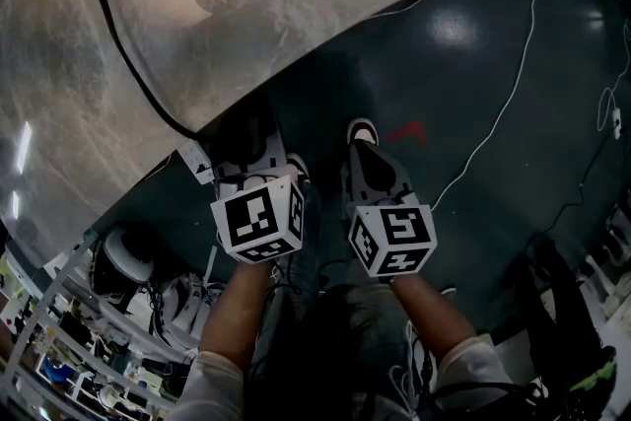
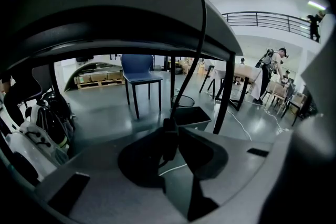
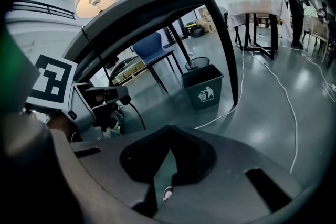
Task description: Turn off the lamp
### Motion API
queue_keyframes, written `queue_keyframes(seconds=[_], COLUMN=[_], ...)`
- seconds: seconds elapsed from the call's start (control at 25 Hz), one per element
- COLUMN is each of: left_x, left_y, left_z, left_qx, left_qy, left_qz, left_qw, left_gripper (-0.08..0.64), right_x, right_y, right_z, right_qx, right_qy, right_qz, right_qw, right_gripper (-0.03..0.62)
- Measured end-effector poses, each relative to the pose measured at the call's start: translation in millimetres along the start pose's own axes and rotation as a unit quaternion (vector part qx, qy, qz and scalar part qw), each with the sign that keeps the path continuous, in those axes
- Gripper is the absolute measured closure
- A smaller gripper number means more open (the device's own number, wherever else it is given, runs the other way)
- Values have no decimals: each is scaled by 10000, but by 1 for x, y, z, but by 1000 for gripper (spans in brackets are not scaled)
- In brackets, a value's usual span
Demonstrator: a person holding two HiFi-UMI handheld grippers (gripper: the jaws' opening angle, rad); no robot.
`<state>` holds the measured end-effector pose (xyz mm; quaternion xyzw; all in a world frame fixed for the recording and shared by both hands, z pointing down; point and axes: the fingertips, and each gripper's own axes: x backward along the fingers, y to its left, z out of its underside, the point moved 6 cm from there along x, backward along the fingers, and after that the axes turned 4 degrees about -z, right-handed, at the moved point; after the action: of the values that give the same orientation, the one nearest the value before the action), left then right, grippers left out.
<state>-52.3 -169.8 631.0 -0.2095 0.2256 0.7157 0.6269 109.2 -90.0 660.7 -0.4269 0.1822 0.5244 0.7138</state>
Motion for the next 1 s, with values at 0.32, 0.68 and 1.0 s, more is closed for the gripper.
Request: queue_keyframes(seconds=[0.32,0.68,1.0], left_x=[1,1,1], left_y=[-1,-4,1], left_z=[-2,-3,0], left_qx=[19,18,59], left_qy=[-26,-111,-137], left_qz=[35,67,38], left_qw=[10000,9999,9999], left_gripper=[469,483,483], right_x=[1,2,-2], right_y=[1,-2,-2], right_z=[-1,-1,3], right_qx=[-9,-52,-80], right_qy=[-12,-21,-8], right_qz=[-4,5,13], right_qw=[10000,10000,10000], right_gripper=[592,593,592])
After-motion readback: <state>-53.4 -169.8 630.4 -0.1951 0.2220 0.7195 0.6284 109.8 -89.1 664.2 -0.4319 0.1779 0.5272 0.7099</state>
